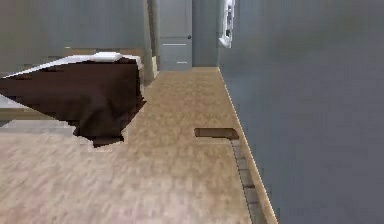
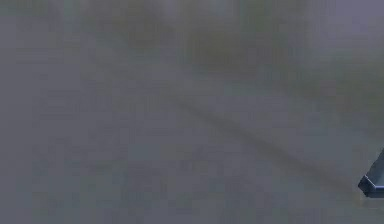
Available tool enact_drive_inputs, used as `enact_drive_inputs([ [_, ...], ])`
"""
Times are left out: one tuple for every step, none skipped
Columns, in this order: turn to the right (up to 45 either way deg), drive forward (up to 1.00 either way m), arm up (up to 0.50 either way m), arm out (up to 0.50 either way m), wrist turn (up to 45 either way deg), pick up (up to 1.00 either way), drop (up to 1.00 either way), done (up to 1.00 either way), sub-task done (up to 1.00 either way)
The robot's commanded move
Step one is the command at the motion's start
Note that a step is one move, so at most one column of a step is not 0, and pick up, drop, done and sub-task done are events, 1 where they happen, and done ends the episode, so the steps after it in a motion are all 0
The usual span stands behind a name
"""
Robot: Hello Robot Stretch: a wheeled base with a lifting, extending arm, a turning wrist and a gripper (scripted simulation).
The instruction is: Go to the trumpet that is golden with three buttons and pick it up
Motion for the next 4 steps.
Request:
enact_drive_inputs([
  [0.0, 0.50, 0.00, 0.00, 0.0, 0.00, 0.00, 0.00, 0.00],
  [-45.0, 0.00, 0.00, 0.00, 0.0, 0.00, 0.00, 0.00, 0.00],
  [-6.0, 0.00, 0.00, 0.00, 0.0, 0.00, 0.00, 0.00, 0.00],
  [0.0, 0.70, 0.00, 0.00, 0.0, 0.00, 0.00, 0.00, 0.00],
])
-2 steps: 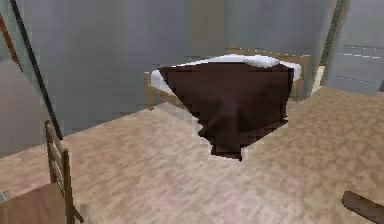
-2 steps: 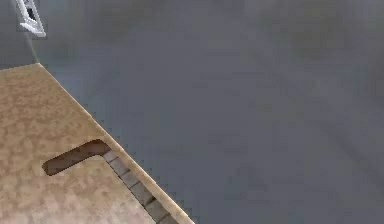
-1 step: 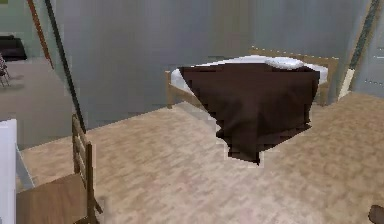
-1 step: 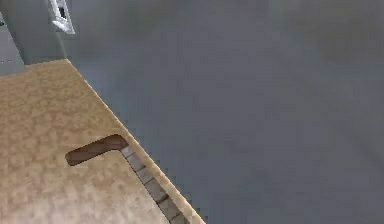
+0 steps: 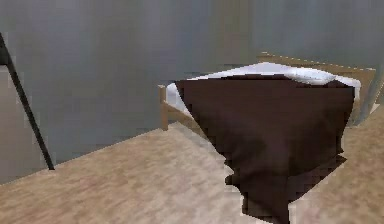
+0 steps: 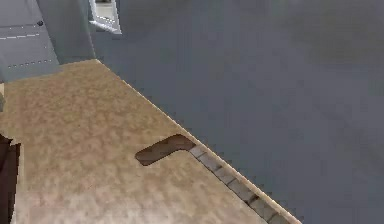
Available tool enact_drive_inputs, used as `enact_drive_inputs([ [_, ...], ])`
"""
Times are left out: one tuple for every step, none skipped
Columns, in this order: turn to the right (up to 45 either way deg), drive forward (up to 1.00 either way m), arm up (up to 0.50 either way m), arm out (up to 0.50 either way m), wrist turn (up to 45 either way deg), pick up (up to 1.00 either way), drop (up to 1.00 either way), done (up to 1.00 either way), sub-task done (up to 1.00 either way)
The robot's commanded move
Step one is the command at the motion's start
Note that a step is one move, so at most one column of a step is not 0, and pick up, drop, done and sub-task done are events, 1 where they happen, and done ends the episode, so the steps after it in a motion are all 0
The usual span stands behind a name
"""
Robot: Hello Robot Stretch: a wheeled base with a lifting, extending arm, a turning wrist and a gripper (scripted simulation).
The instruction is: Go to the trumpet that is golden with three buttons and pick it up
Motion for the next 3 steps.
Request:
enact_drive_inputs([
  [-45.0, 0.00, 0.00, 0.00, 0.0, 0.00, 0.00, 0.00, 0.00],
  [-45.0, 0.00, 0.00, 0.00, 0.0, 0.00, 0.00, 0.00, 0.00],
  [-9.0, 0.00, 0.00, 0.00, 0.0, 0.00, 0.00, 0.00, 0.00],
])
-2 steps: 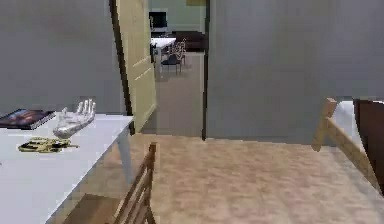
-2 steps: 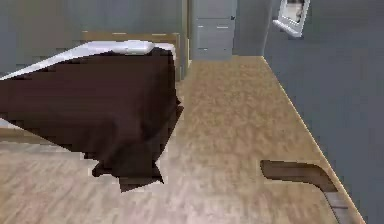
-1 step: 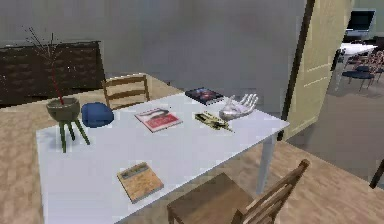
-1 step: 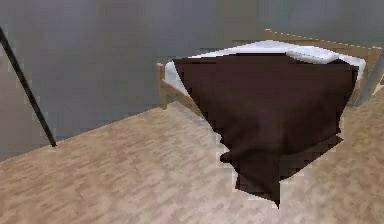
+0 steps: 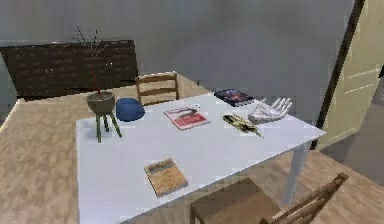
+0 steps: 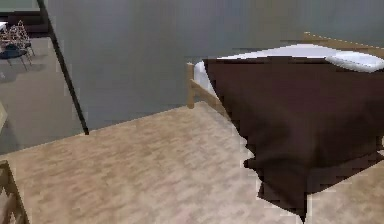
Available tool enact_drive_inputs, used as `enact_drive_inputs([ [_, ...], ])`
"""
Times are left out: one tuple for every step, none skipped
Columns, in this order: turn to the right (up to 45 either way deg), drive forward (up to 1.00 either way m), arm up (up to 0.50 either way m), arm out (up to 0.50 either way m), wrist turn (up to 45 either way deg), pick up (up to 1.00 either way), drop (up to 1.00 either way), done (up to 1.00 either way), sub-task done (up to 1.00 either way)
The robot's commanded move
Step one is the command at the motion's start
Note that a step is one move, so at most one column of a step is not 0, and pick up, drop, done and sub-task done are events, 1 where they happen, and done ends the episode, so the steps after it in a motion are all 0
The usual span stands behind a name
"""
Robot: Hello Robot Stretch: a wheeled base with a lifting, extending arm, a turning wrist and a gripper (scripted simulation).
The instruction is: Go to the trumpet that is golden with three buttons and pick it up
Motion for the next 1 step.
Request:
enact_drive_inputs([
  [0.0, 0.30, 0.00, 0.00, 0.0, 0.00, 0.00, 0.00, 0.00],
])
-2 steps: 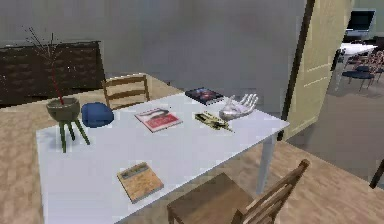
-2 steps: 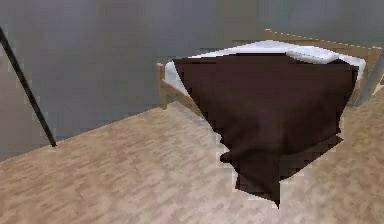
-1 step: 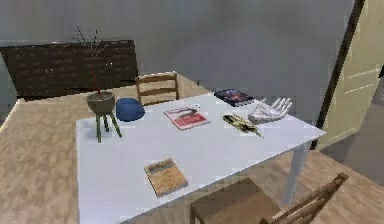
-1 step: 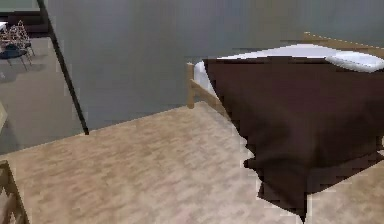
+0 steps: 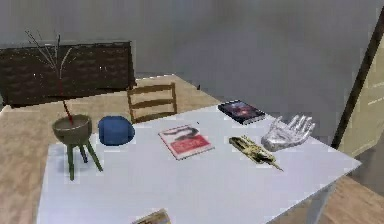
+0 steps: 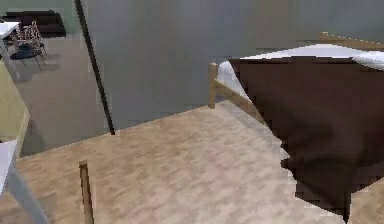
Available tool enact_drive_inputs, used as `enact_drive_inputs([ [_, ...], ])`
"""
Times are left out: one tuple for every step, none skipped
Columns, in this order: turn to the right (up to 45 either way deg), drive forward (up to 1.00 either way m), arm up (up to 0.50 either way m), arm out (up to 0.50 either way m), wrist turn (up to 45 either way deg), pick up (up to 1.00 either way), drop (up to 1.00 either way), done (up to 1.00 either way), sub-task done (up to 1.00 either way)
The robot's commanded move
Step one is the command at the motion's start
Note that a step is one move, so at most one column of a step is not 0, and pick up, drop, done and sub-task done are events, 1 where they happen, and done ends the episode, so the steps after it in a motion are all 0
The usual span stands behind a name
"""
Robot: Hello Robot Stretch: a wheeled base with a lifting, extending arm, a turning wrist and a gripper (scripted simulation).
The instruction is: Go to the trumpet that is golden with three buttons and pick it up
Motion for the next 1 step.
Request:
enact_drive_inputs([
  [-45.0, 0.00, 0.00, 0.00, 0.0, 0.00, 0.00, 0.00, 0.00],
])
